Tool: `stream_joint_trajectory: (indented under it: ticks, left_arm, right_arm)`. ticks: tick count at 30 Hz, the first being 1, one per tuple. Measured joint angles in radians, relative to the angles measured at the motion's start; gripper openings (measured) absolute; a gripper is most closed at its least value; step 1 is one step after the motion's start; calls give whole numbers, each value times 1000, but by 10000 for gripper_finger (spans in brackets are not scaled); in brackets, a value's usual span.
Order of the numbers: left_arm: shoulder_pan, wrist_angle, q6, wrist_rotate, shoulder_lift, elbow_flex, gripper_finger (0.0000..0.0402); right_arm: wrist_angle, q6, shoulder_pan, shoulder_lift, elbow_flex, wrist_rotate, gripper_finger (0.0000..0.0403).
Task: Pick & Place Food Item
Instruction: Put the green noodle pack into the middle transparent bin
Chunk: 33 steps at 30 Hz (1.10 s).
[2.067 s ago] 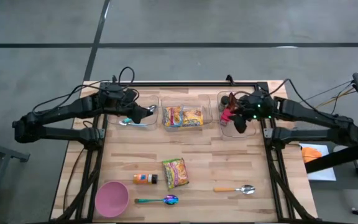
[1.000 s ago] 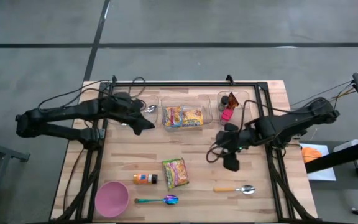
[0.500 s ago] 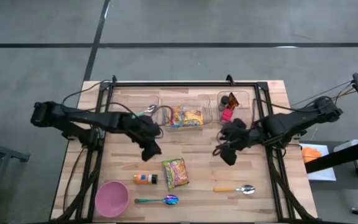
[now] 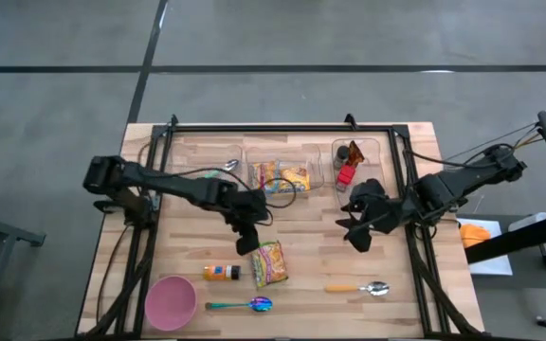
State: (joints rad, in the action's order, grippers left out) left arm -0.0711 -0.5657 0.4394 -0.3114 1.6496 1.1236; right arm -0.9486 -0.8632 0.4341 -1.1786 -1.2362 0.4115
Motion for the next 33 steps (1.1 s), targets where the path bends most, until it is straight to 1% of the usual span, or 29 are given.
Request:
stream_joint_trajectory:
  ticks: [3, 7, 11, 15, 21, 25, 30, 33]
  left_arm:
    - [0, -44, -25, -4, 57, 33, 219]
    - [0, -31, -33, -45, 92, 38, 222]
    - [0, -21, -41, -99, 120, 36, 222]
    - [-2, 21, -51, -127, 138, 36, 222]
    - [-2, 51, -86, -109, 153, 35, 222]
    - [-6, 68, -91, -107, 201, 35, 222]
    - [-10, 65, -67, -36, 242, 36, 222]
    - [-8, 70, -53, -21, 242, 36, 222]
  right_arm:
    - [-7, -5, 22, 4, 0, 27, 201]
    - [-37, -36, 42, 39, 1, 56, 201]
    - [-94, -96, 42, 106, 8, 69, 201]
    - [-95, -90, 42, 185, 12, 117, 201]
    - [-95, -71, 41, 242, 14, 141, 201]
    - [-96, -48, 41, 248, 14, 142, 201]
    - [-96, -40, 42, 238, 14, 140, 201]
    - [-96, -24, 42, 232, 15, 129, 201]
